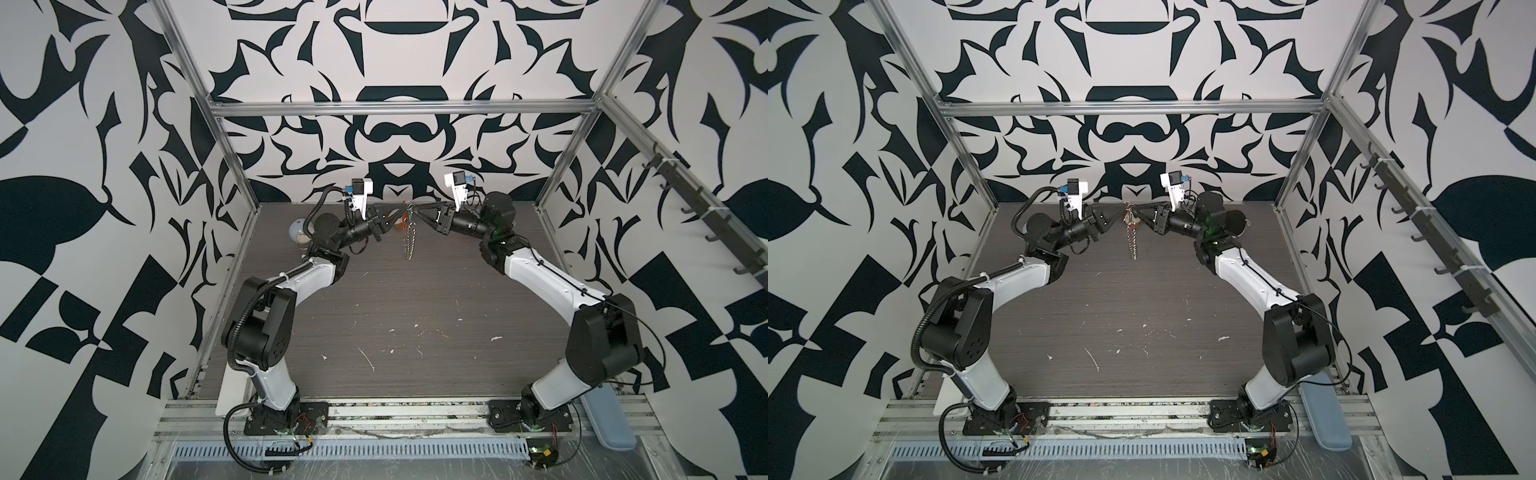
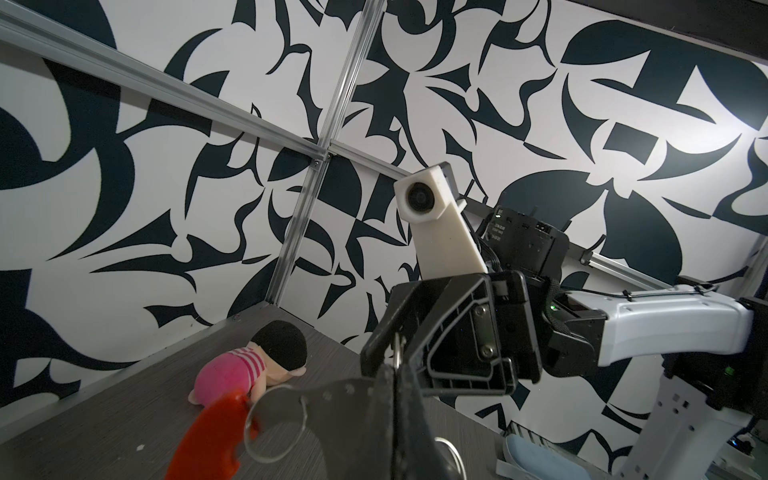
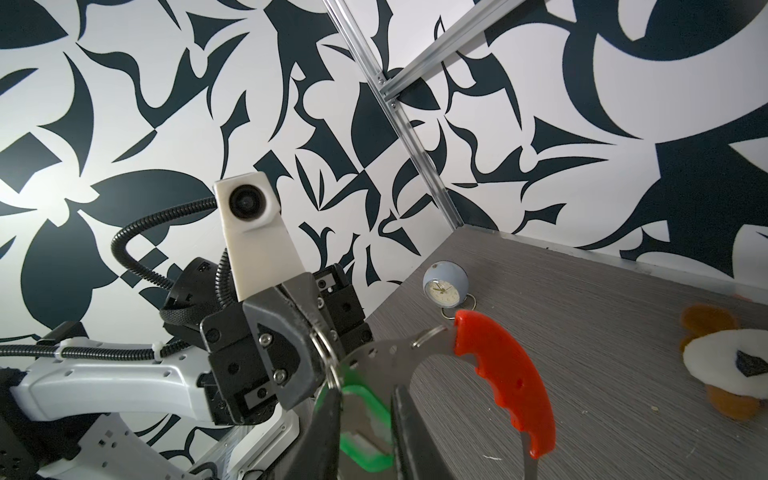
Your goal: Put the keys on the keyring
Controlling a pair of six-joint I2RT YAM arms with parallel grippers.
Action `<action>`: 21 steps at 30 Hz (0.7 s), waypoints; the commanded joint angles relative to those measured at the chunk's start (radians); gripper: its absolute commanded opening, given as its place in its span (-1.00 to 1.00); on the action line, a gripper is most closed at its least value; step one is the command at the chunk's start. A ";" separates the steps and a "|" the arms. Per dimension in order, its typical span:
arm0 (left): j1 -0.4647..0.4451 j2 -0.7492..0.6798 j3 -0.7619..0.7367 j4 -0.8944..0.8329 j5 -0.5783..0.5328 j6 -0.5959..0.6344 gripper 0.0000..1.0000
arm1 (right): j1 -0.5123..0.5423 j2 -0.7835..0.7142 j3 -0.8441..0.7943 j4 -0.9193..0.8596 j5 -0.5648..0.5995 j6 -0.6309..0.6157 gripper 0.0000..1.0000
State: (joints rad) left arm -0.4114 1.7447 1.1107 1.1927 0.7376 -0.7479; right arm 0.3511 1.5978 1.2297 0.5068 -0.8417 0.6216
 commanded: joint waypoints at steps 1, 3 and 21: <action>0.000 0.010 0.038 0.070 -0.002 -0.018 -1.00 | -0.001 -0.005 0.052 0.067 -0.020 0.015 -0.49; 0.000 0.010 0.039 0.068 -0.001 -0.017 -1.00 | -0.001 -0.005 0.056 0.066 -0.022 0.015 -0.49; 0.001 0.013 0.042 0.084 -0.003 -0.021 -1.00 | -0.001 -0.007 0.057 0.059 -0.025 0.013 -0.81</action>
State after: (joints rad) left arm -0.4114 1.7618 1.1137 1.1957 0.7383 -0.7567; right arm 0.3511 1.6054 1.2484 0.5171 -0.8566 0.6373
